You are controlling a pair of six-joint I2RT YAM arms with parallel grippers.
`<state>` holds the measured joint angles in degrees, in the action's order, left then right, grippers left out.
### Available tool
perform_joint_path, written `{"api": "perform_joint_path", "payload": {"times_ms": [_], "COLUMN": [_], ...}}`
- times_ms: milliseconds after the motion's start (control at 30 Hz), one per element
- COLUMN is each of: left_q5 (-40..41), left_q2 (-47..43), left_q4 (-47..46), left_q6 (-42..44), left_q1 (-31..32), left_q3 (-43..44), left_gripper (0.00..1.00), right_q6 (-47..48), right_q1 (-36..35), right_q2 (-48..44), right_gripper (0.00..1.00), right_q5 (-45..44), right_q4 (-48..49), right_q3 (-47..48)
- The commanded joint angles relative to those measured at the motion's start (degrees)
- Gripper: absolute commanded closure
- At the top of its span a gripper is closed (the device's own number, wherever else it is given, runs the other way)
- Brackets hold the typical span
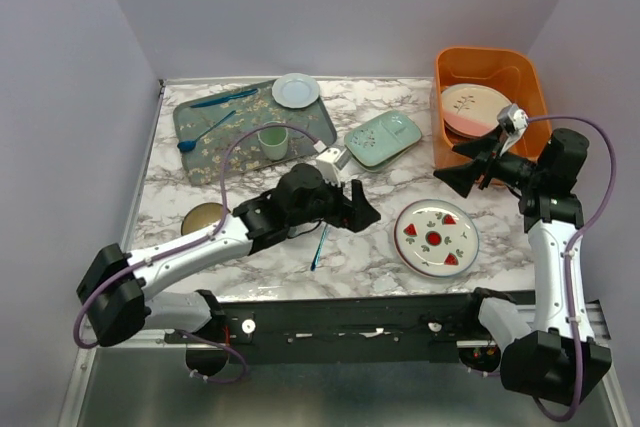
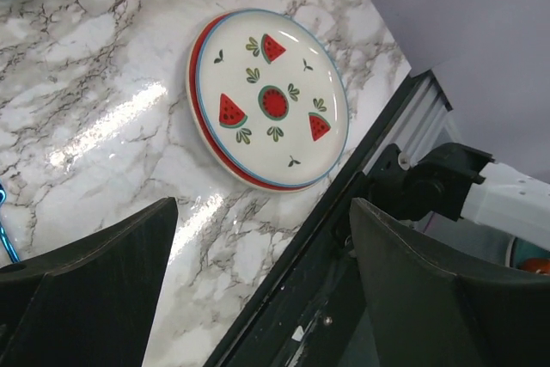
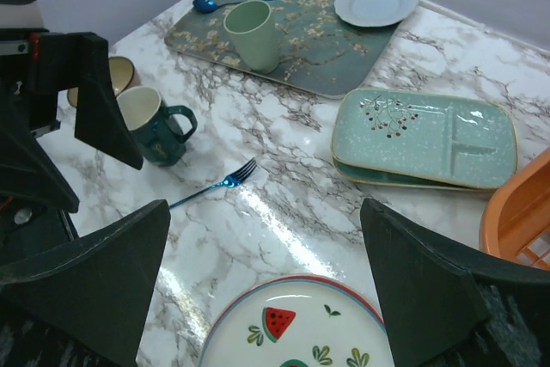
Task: Place the mixed dishes into the plastic bin
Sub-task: Pick up the plate at the center of the board.
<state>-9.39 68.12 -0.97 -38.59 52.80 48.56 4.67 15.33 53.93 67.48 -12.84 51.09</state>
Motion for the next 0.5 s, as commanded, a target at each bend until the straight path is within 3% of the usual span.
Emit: {"api": "perform_joint_path", "payload": {"times_ms": [0,100,200,467], "left_q5": [5.43,6.75,7.89,8.95], "left_q2": [7.72,11.85,14.14,15.99], "left_q4": [0.88,2.29,2.38,1.15], "left_q6": [1.67,1.85,1.85,1.24], "left_q1": [3.54,5.12,6.26,7.15], "left_q3": [5.66,7.51,8.31,6.64], "left_gripper": [0.12,0.14,0.14,0.14], "right_q6": [22.41,34.92,40.66,41.39], "right_q1": [-0.13,-0.04,-0.04,-0.04], "right_q2": [1.87,5.56,8.73,12.15], "right_gripper": [0.0,0.01,0.07,0.2], "right_q5": [4.33,-1.02,-7.96,-25.46], "right_q4": [-19.51,-33.15,-39.34,-37.61], "right_q3": [2.51,7.43,8.59,4.19]}}
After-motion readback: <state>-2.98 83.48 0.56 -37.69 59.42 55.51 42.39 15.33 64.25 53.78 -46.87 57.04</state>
